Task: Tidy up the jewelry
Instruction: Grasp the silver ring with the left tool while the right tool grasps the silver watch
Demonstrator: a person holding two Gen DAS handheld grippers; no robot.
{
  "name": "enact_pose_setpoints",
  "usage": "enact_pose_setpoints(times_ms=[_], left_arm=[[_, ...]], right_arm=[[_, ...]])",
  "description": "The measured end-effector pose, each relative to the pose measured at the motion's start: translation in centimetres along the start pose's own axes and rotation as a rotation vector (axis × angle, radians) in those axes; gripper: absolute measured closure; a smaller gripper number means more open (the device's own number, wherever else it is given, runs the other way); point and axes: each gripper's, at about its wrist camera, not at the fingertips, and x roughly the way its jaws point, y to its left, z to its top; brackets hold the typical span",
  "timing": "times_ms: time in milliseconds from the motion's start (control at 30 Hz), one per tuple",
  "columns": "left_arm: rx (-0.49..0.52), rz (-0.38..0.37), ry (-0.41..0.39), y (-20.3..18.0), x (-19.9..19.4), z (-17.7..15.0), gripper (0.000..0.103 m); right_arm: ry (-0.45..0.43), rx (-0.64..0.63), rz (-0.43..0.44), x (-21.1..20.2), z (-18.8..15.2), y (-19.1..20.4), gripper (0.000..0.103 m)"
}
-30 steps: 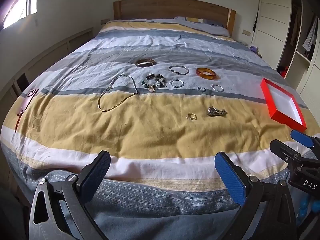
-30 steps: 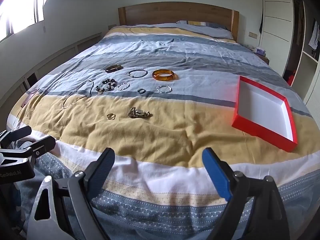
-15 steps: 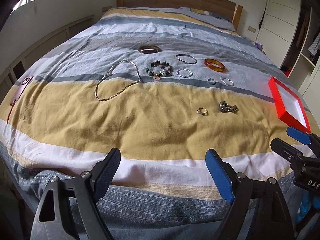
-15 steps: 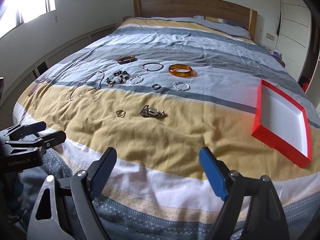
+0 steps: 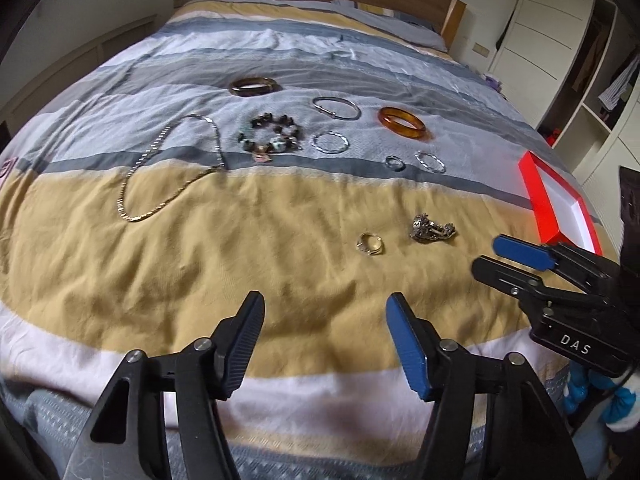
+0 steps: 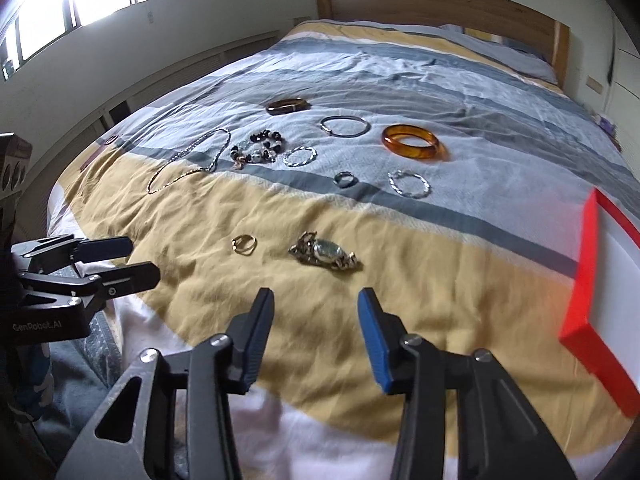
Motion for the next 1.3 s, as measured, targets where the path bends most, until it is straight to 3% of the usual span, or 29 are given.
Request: enact_pose_setpoints(times_ms=[367,700,800,933,1300], left_arm=[[0.068,-0.098,0.074,-1.1,4.7,2.5,0.052],[0.171,-0.123,0.100,-1.7,7.5,3.4,0.068],[0.187,-0.114,0.105,-1.9,8.1,3.4,0.071],[0.188,-0.117,0.108,-1.9,8.3,3.5,0.084],[0.167,-0.105,0.062,-2.9,5.8,3.9,0.085]], right_arm=[[0.032,-0.203,0.131,4.5,1.9,-1.9,0.062],[0.065,-0.331,0.239,6.6,2.6,-2.7,0.080],[0.070,-0.334,0.249,7.1,2.8,-2.8,0.086],[0.071,-0.305,0.260,7.6,2.8,-3.1,0.087],[0.037,-0.167,0.258,4.3,2.7,-3.8,0.090]])
